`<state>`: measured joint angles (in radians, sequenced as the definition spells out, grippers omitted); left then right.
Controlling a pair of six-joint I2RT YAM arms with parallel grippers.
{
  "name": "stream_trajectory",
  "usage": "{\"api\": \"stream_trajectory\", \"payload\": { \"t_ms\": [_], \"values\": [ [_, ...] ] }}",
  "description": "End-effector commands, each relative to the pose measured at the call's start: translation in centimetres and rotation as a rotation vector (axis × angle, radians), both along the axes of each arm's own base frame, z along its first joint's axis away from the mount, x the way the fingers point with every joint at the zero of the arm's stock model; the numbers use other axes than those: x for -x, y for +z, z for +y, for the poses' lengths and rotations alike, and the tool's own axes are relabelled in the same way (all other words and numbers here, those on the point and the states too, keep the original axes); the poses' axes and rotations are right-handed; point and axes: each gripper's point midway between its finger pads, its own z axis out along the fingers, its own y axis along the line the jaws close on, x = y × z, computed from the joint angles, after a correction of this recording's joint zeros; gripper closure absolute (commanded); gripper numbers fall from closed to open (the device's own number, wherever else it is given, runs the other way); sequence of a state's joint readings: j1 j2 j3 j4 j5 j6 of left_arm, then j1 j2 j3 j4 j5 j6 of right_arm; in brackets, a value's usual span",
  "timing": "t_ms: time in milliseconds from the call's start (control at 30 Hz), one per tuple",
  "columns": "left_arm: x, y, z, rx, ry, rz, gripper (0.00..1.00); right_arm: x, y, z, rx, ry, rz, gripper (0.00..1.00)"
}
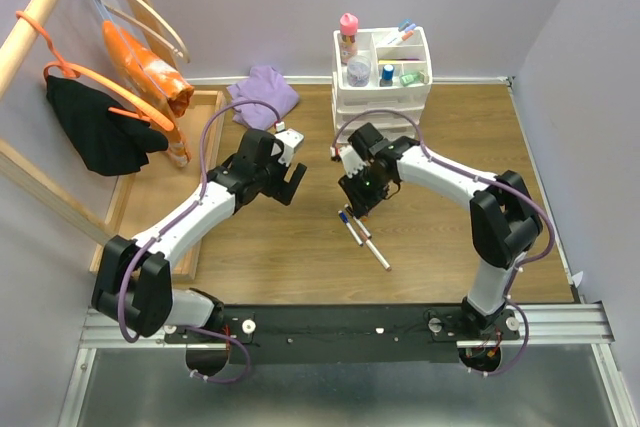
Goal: Sort the stationery into containers
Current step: Pick up the pen from the center of the board.
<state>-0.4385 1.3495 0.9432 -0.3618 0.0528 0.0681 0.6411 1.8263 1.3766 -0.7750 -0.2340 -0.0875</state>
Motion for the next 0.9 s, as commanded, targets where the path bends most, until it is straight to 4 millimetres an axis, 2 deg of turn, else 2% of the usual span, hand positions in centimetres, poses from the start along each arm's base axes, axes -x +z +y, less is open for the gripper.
{"api": "stream_trajectory", "payload": {
  "t_ms": [0,200,600,867],
  "values": [
    [0.1,0.0,1.0,-0.056,0.024,-0.039,0.01,5.6,-1.2,-2.3,0.080,0.049,0.131,0.53],
    [-0.2,-0.1,0.8,-0.047,0.025,-0.040,0.01,7.6,-2.0,-2.3,0.102,0.074,0.168,0.52],
    [-0.1,0.2,1.1,-0.057,0.029,-0.057,0.01,7.4,-4.0,-1.6,0.183,0.078,0.171,0.55],
    [-0.1,-0.1,1.3,-0.064,0.032,-0.061,0.01,7.5,-5.6,-2.0,0.238,0.061,0.185,0.64]
  ]
}}
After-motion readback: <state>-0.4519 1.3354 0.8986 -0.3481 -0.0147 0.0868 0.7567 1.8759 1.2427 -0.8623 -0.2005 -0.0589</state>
